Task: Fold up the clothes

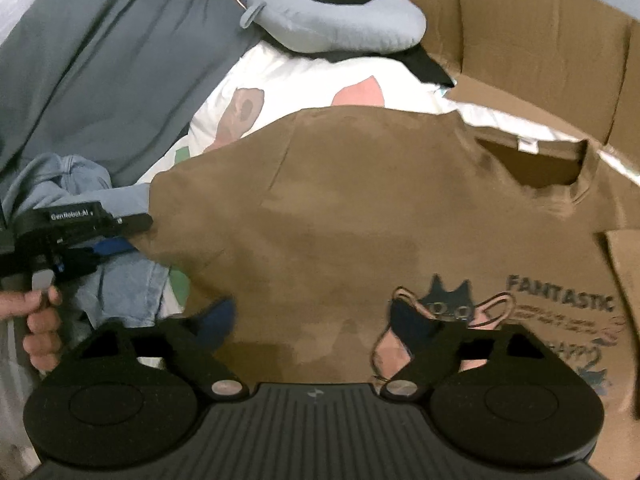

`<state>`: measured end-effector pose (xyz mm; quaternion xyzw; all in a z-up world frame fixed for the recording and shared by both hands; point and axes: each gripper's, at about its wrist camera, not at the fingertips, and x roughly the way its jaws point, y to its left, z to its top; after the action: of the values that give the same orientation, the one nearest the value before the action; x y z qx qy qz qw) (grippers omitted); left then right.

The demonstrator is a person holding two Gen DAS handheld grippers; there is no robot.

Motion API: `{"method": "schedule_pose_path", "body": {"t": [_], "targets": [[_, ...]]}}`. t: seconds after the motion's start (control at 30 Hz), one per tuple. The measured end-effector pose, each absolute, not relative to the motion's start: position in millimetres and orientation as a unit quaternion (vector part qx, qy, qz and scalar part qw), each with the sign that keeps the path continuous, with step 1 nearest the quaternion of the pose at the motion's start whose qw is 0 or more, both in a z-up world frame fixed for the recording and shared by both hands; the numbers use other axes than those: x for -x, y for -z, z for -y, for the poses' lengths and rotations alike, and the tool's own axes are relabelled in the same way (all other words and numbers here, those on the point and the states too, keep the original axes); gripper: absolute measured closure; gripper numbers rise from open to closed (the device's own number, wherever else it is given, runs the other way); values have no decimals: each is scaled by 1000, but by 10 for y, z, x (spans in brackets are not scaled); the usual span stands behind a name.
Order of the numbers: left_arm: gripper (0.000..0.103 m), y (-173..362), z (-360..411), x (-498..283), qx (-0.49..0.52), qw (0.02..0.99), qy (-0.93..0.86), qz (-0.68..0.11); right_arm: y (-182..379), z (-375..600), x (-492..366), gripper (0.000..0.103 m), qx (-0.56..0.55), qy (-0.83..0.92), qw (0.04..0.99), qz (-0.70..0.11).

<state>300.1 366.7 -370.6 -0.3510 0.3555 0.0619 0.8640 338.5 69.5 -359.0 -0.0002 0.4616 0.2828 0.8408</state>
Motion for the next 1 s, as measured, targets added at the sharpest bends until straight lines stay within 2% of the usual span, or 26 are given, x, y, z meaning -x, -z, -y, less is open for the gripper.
{"method": "schedule_pose_path", "body": {"t": [0.03,0.07,0.27,0.33,0.4,0.47,1.0], "targets": [[92,3695,-3660,-3006,347,866,-61,-355,3610,-731,-3394,37,-3,-286,839,-464],[92,3683,-3658,-3018,344,867,-60,-356,3628,-766,-3401,45,-6,-289,836,-466],[97,3486,-3630,-3153,311,881,-35,-356,3749,-988,-3418,80,-26,-314,820,-478],[97,3415,-3598,-3204,300,885,-23,-354,3794,-1061,-3427,86,-35,-320,814,-483],[97,3352,-3555,-3254,286,890,-14,-354,3840,-1130,-3447,87,-47,-325,808,-489],[97,3316,-3507,-3295,273,894,-4,-356,3874,-1197,-3463,93,-51,-331,805,-490],[98,3163,-3272,-3306,242,896,77,-364,4204,-1611,-3504,99,-65,-380,781,-491]]}}
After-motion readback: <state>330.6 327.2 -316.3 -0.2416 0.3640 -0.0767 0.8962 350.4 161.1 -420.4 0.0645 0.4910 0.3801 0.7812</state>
